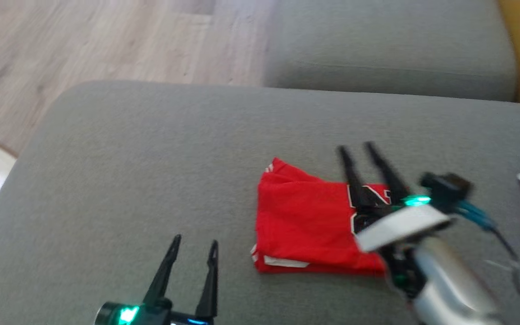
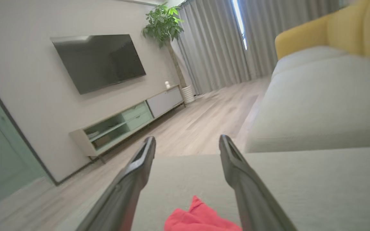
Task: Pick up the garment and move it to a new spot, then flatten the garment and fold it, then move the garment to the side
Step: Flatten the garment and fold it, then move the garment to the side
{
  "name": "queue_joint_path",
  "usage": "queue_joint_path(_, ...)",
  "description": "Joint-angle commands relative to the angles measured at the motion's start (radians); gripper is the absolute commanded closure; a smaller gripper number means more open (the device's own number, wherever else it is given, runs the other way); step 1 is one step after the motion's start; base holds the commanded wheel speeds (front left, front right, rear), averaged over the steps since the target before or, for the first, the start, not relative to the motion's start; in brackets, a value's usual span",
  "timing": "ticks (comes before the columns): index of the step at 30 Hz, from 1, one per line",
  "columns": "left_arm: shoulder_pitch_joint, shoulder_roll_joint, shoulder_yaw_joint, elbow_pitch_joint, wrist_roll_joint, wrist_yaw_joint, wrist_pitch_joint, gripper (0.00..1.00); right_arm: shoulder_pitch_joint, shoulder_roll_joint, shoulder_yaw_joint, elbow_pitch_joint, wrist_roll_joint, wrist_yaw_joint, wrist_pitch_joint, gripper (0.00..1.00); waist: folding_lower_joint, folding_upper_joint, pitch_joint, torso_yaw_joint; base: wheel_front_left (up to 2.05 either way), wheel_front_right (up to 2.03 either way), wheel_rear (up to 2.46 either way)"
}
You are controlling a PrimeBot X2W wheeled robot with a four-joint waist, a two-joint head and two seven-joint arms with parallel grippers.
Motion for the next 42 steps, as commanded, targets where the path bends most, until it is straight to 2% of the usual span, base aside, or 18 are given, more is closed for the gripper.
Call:
queue_joint_path(1,-0.018,-0.017,0.041,-0.039,-0.009,0.006,-0.009,0.0,0.02,-0.015,-0.019,-0.059,-0.047,0.007,-0.012,0.0,0.0,0.0,-0.025,-0.039,0.0,0.0,0.0)
queue_joint_path(5,-0.007,-0.02,0.063,-0.045,-0.013,0.013,-0.009,0.0,0.168,-0.04,-0.178,-0.215,-0.263,0.007,-0.013,0.0,0.0,0.0,-0.059,-0.079,0.0,0.0,0.0)
queue_joint_path(10,0.018,-0.022,0.072,-0.041,-0.006,0.013,-0.009,0.0,0.376,-0.03,-0.309,-0.289,-0.44,0.007,-0.013,0.0,0.0,0.0,-0.109,-0.107,0.0,0.0,0.0)
queue_joint_path(14,0.049,-0.009,0.079,-0.033,0.034,0.024,-0.009,0.0,0.498,0.009,-0.383,-0.309,-0.478,0.007,-0.013,0.0,0.0,0.0,-0.142,-0.114,0.0,0.0,0.0)
queue_joint_path(19,0.097,-0.01,0.11,-0.007,0.026,0.04,-0.009,0.0,0.574,0.033,-0.392,-0.322,-0.51,0.007,-0.013,0.0,0.0,0.0,-0.168,-0.12,0.0,0.0,0.0)
queue_joint_path(32,0.113,-0.02,0.158,0.012,0.014,0.035,-0.009,0.0,0.604,0.054,-0.391,-0.322,-0.546,0.007,-0.013,0.0,0.0,0.0,-0.179,-0.105,0.0,0.0,0.0)
queue_joint_path(42,0.109,-0.023,0.159,0.009,0.039,0.022,-0.009,0.0,0.601,0.062,-0.394,-0.323,-0.562,0.007,-0.013,0.0,0.0,0.0,-0.172,-0.1,0.0,0.0,0.0)
